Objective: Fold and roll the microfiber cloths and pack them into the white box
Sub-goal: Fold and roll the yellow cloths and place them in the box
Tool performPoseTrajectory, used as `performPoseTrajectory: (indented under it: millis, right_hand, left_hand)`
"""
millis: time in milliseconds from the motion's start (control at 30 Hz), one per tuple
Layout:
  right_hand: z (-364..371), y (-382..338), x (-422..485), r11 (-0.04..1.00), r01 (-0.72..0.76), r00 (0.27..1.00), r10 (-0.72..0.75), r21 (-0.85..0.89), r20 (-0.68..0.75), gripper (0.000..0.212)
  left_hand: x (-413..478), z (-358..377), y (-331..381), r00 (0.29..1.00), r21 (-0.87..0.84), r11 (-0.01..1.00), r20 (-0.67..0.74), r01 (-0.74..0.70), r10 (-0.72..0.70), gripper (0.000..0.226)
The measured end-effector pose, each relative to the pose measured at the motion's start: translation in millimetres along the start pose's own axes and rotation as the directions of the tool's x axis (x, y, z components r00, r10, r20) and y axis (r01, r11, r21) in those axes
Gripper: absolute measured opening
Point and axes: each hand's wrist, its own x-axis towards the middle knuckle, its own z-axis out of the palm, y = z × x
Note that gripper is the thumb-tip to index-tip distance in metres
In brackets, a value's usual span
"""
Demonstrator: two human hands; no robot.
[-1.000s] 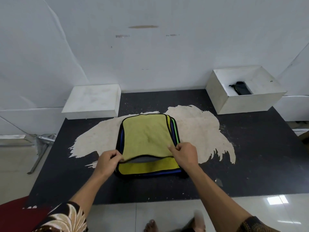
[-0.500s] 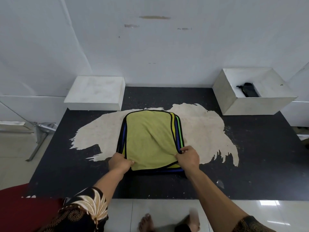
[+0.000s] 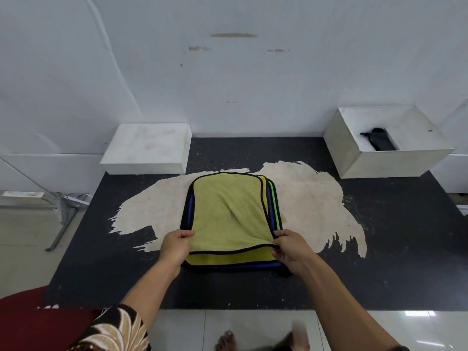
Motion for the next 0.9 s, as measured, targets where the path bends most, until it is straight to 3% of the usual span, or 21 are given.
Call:
performPoseTrajectory:
  millis: [100, 167, 267, 400, 500, 600, 700, 800, 900]
  right_hand:
    - [-5.6, -9.1, -6.2, 0.999, 0.033, 0.999, -0.033, -0.001, 0.030, 0.032]
    - [-6.9, -14.7, -9.9, 0.997, 0.073, 0.997, -0.072, -0.032, 0.026, 0.034]
    - [-4.4, -20.8, -17.2, 0.985, 0.146, 0.986, -0.137, -0.091, 0.094, 0.032]
    - [3.5, -19.5, -21.4, 0.961, 0.204, 0.969, -0.171, -0.188, 0.179, 0.032]
    - [7.6, -15.5, -18.9, 0.929, 0.272, 0.958, -0.237, -0.250, 0.162, 0.015]
    - [11.5, -10.2, -11.7, 0.894, 0.356, 0.934, -0.338, -0.272, 0.113, 0.011]
    - [15.0, -7.0, -3.6, 0.921, 0.353, 0.934, -0.358, -0.168, -0.004, 0.009]
    - [17.5, -10.9, 3.4, 0.957, 0.279, 0.958, -0.283, -0.080, -0.043, 0.003]
    - [17.0, -25.5, -0.5, 0.991, 0.111, 0.991, -0.116, 0.078, 0.067, 0.028]
  left_hand:
    - [-0.7, -4.8, 6.9, 0.993, -0.137, 0.987, 0.095, 0.088, -0.075, 0.051]
    - [-2.3, -6.9, 12.8, 0.993, -0.216, 0.971, 0.079, 0.105, -0.090, 0.047]
    - [-3.6, -8.4, 15.9, 0.996, -0.305, 0.948, 0.006, 0.091, -0.093, 0.012]
    - [-6.9, -10.8, 12.7, 0.977, 0.058, 0.997, -0.202, -0.058, 0.069, 0.019]
    - [-7.8, -13.2, 11.8, 0.961, 0.119, 0.986, -0.237, -0.116, 0.142, 0.012]
    - [-1.7, -16.9, 10.9, 0.972, 0.040, 0.988, -0.178, -0.149, 0.154, 0.004]
    - [1.8, -18.1, 15.2, 0.979, -0.020, 0.987, -0.127, -0.162, 0.158, 0.014]
    - [1.6, -18.3, 24.5, 0.995, -0.040, 0.994, 0.008, -0.099, 0.099, 0.026]
    - [-3.6, -17.1, 40.3, 0.980, -0.234, 0.968, 0.193, 0.086, -0.041, 0.030]
